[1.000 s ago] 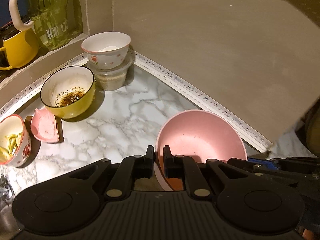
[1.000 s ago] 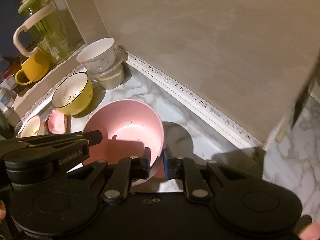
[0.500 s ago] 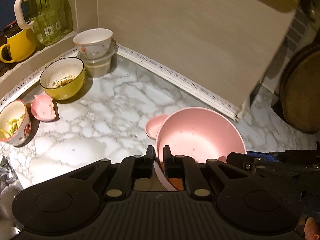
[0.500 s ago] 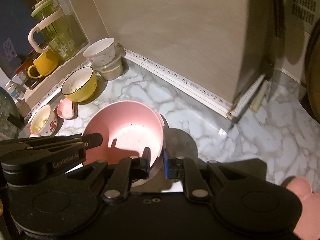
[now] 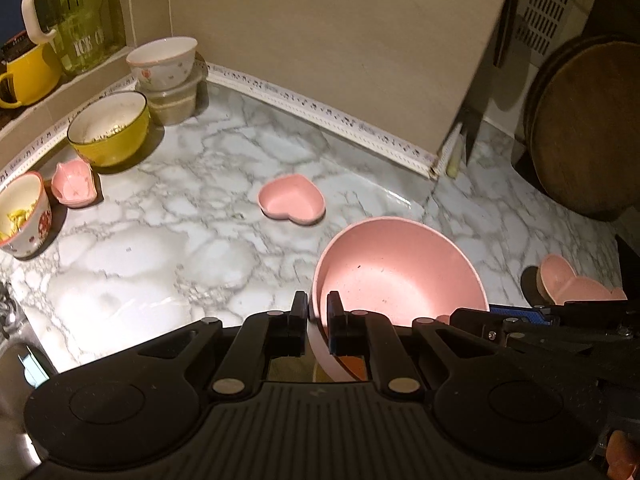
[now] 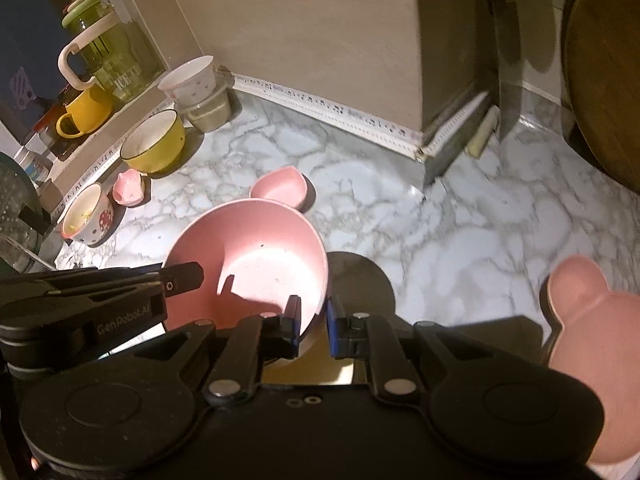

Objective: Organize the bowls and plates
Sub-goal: 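Lift the pink bowl and carry it toward the cream bowl, then lower the pink bowl into the cream bowl and open both tools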

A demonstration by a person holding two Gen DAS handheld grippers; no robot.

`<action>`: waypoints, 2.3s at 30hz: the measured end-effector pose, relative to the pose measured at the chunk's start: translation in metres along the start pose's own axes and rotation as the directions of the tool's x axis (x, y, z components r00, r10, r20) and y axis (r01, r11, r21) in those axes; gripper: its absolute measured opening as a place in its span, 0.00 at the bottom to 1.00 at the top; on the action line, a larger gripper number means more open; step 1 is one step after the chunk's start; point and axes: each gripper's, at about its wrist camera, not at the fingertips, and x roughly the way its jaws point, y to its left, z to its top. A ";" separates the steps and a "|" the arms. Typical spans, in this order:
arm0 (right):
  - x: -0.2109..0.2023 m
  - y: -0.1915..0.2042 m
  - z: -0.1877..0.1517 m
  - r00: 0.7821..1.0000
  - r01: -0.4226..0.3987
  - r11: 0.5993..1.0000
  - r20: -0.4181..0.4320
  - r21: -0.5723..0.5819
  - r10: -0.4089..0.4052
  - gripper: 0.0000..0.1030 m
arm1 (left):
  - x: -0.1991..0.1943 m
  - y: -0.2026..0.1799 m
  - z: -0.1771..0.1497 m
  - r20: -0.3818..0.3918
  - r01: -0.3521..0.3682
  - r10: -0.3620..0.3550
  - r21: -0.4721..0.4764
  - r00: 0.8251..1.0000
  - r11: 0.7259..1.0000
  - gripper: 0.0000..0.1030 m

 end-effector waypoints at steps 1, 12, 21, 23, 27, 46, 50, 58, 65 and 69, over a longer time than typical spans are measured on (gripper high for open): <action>0.000 -0.001 -0.003 1.000 0.002 1.000 -0.004 0.003 -0.002 0.11 | 0.000 -0.001 -0.003 -0.003 0.002 -0.002 -0.002 1.000 1.000 0.09; 0.001 -0.008 -0.026 0.999 0.019 1.000 -0.028 0.022 -0.018 0.11 | 0.008 -0.007 -0.025 -0.041 0.014 -0.014 0.005 0.999 1.000 0.09; 0.008 -0.009 -0.031 0.999 0.025 1.000 -0.049 0.018 -0.024 0.11 | 0.016 -0.007 -0.033 -0.051 0.011 -0.010 0.011 0.999 1.000 0.09; 0.009 -0.009 -0.031 0.998 0.025 1.000 -0.050 0.017 -0.024 0.11 | 0.018 -0.007 -0.033 -0.050 0.010 -0.009 0.012 0.999 1.000 0.09; 0.012 -0.011 -0.031 0.998 0.024 1.000 -0.057 0.019 -0.023 0.11 | 0.020 -0.006 -0.035 -0.056 0.015 -0.014 0.009 0.998 1.000 0.09; 0.016 -0.011 -0.030 0.998 0.011 0.999 -0.066 0.033 -0.009 0.17 | 0.026 0.001 -0.035 -0.083 0.042 -0.042 0.000 0.996 0.999 0.09; 0.012 -0.009 -0.028 0.999 0.013 1.000 -0.051 0.023 -0.011 0.20 | 0.024 0.001 -0.036 -0.074 0.046 -0.046 0.010 0.996 0.999 0.09; 0.006 -0.007 -0.024 0.999 0.007 1.000 -0.034 0.013 -0.006 0.23 | 0.011 0.004 -0.032 -0.040 0.067 -0.066 0.020 0.997 0.998 0.09; -0.006 -0.004 -0.012 1.000 -0.004 1.000 0.011 -0.008 0.004 0.27 | -0.002 0.011 -0.021 0.015 0.070 -0.070 0.026 0.997 0.997 0.09; -0.009 -0.003 -0.001 1.000 -0.008 1.000 0.026 -0.021 0.008 0.30 | -0.009 0.016 -0.012 0.050 0.064 -0.065 0.022 0.997 0.998 0.13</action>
